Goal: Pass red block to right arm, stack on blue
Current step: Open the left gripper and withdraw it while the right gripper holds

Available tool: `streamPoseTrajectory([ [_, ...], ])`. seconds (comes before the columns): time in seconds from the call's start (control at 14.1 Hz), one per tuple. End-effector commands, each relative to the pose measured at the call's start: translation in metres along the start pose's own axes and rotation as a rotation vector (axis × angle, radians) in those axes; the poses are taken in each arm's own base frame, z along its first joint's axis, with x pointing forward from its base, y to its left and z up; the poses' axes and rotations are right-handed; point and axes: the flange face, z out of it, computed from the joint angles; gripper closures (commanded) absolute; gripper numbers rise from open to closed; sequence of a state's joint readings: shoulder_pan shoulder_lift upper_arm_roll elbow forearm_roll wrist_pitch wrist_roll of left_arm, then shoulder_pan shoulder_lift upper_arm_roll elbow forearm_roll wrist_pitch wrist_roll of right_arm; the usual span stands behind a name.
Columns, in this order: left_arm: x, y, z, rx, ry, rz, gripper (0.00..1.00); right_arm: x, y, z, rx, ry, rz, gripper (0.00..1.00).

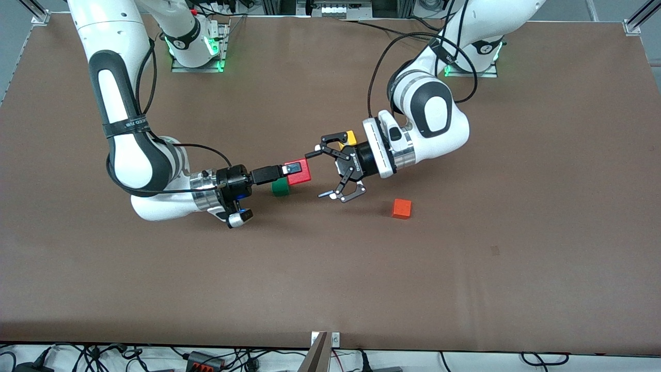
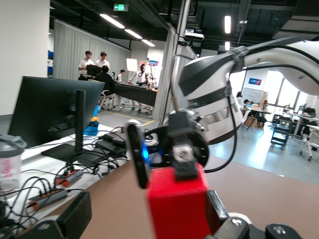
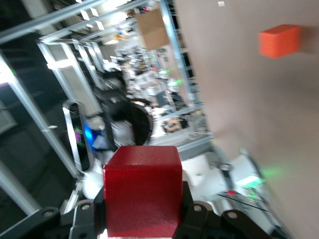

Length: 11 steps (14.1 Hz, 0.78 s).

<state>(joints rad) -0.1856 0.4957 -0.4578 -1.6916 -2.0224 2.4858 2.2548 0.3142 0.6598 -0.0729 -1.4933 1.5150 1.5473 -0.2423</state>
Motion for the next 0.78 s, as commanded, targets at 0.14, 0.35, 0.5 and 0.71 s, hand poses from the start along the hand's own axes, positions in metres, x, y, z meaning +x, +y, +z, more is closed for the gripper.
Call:
streamPoseTrajectory([
  [0.14, 0.013, -0.036, -0.026, -0.017, 0.083, 0.042, 0.00, -0.014, 0.007, -0.059, -0.329, -0.007, -0.038, 1.00],
  [0.35, 0.027, -0.068, -0.057, -0.132, 0.019, 0.030, 0.00, -0.027, 0.017, -0.100, -0.623, -0.022, -0.039, 1.00],
  [0.5, 0.037, -0.091, -0.086, -0.235, -0.100, 0.020, 0.00, -0.032, 0.029, -0.121, -0.821, -0.044, -0.032, 1.00],
  [0.71, 0.049, -0.106, -0.110, -0.303, -0.204, -0.043, 0.00, -0.036, 0.023, -0.149, -1.142, -0.026, -0.063, 1.00],
])
